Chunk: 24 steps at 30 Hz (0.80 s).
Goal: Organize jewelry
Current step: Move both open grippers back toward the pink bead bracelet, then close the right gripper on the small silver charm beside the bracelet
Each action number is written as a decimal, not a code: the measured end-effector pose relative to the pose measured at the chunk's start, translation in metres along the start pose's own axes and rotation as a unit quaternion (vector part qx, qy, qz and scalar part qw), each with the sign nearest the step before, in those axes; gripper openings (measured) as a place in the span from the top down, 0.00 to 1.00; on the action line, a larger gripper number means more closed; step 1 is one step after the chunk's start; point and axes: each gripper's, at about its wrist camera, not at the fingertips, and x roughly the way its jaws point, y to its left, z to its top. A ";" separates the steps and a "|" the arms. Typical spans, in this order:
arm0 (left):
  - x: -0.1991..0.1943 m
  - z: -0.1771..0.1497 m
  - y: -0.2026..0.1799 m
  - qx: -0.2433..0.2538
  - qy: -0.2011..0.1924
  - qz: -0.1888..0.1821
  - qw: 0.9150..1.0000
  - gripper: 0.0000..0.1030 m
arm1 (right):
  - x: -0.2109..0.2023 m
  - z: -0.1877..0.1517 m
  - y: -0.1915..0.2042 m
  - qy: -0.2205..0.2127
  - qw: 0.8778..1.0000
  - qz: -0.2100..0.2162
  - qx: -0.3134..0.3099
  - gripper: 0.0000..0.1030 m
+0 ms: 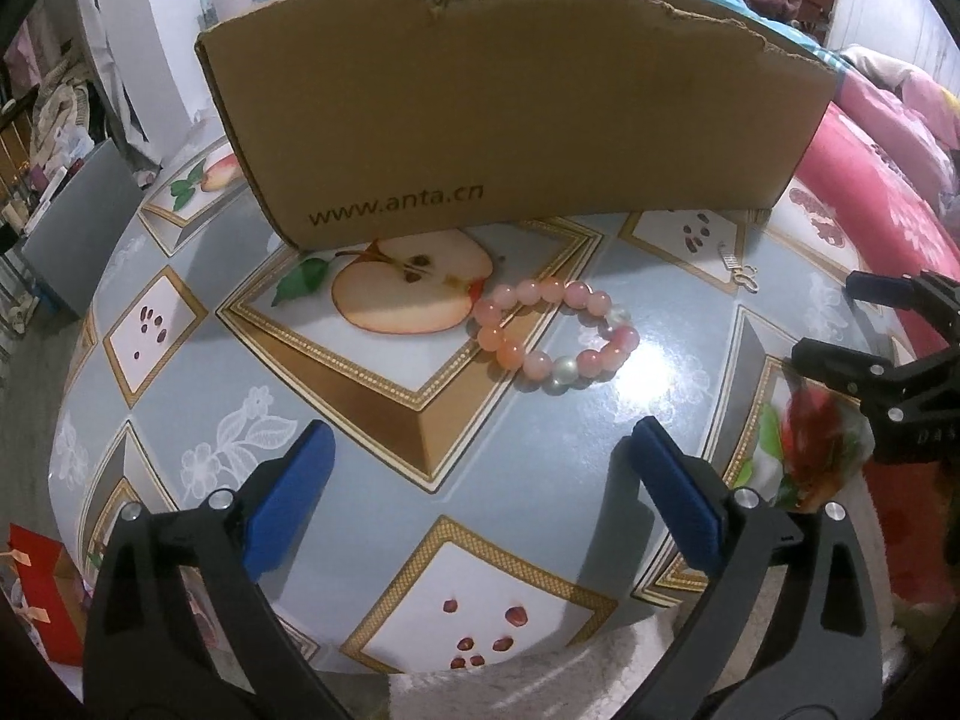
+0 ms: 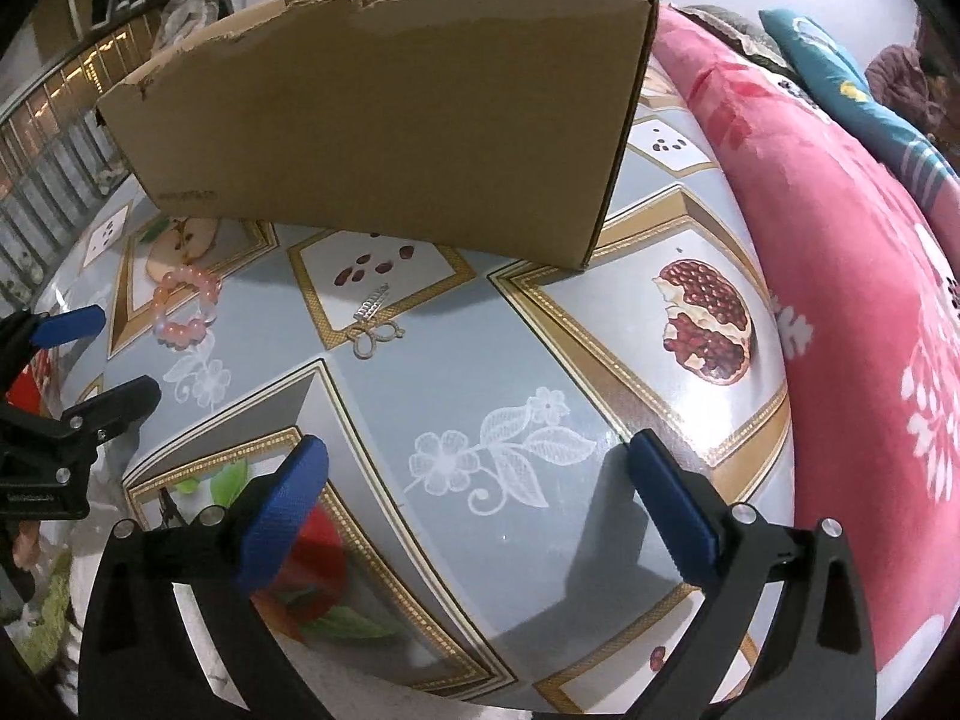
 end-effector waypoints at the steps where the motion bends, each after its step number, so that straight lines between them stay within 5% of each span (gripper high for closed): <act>1: 0.000 0.000 0.000 0.000 0.000 0.000 1.000 0.07 | 0.000 -0.001 0.000 -0.002 1.000 0.000 0.000 0.06; 17: -0.007 0.002 -0.003 0.010 -0.022 0.010 1.000 0.07 | -0.004 -0.005 -0.007 -0.023 1.000 0.013 -0.007 0.06; 24: -0.036 0.023 -0.040 0.071 -0.102 -0.075 0.989 0.13 | -0.021 -0.010 -0.026 -0.081 0.996 0.038 0.025 0.23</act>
